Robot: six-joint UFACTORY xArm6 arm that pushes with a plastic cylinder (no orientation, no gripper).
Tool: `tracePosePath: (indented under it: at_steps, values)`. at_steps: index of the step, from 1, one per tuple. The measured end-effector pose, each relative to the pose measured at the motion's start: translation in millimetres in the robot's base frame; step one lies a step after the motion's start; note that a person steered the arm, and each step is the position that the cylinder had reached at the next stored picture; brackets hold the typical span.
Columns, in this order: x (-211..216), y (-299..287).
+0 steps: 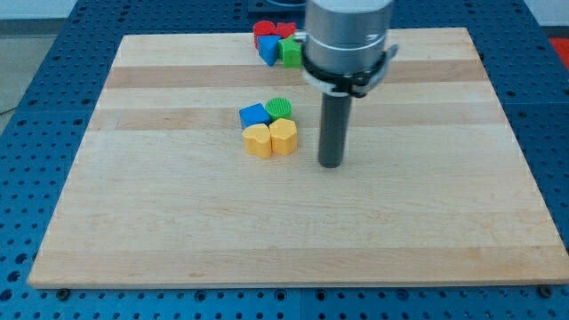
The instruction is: Move the yellow heart to the top left
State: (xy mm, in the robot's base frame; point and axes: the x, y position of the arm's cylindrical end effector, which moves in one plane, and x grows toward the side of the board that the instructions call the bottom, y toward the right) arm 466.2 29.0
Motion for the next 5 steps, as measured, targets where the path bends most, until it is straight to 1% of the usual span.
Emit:
tracePosePath:
  at_steps: [2,3,4,5]
  values:
    - [-6.2,-108.6]
    - [-10.8,-126.9]
    - [-5.6,-82.3]
    - [-5.1,-60.4]
